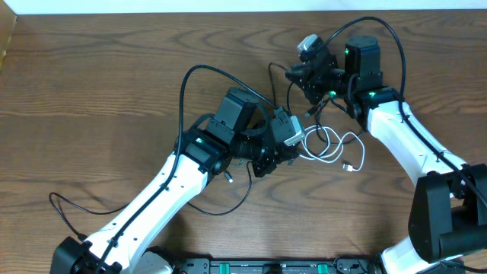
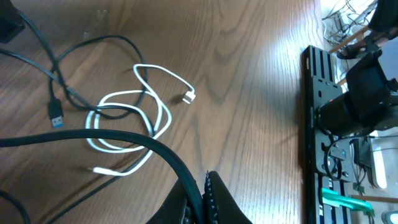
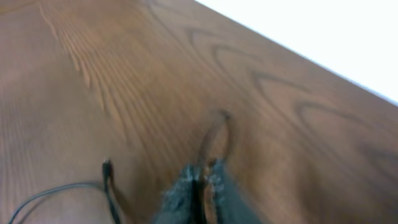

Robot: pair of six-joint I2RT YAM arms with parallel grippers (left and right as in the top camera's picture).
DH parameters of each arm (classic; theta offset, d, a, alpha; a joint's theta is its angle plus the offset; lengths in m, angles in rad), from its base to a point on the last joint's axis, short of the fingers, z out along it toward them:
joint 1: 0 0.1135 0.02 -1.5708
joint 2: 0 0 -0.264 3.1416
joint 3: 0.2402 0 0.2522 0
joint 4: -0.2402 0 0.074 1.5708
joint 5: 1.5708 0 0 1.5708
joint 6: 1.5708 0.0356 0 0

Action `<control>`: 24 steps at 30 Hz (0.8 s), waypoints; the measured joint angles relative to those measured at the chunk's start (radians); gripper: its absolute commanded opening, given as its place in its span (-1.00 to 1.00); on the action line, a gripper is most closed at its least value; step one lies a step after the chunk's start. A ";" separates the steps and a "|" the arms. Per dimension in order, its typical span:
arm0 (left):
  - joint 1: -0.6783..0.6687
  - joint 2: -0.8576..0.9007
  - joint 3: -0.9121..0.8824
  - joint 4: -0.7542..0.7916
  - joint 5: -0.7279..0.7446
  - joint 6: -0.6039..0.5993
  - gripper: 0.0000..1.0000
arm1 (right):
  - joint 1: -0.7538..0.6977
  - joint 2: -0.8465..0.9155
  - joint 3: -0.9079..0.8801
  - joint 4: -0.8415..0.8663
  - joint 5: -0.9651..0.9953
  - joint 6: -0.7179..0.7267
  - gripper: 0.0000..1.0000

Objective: Untangle cables

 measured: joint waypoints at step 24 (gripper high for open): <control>0.008 0.006 0.000 0.000 -0.629 0.000 -0.85 | -0.298 -0.264 0.000 0.151 -0.502 0.346 -0.98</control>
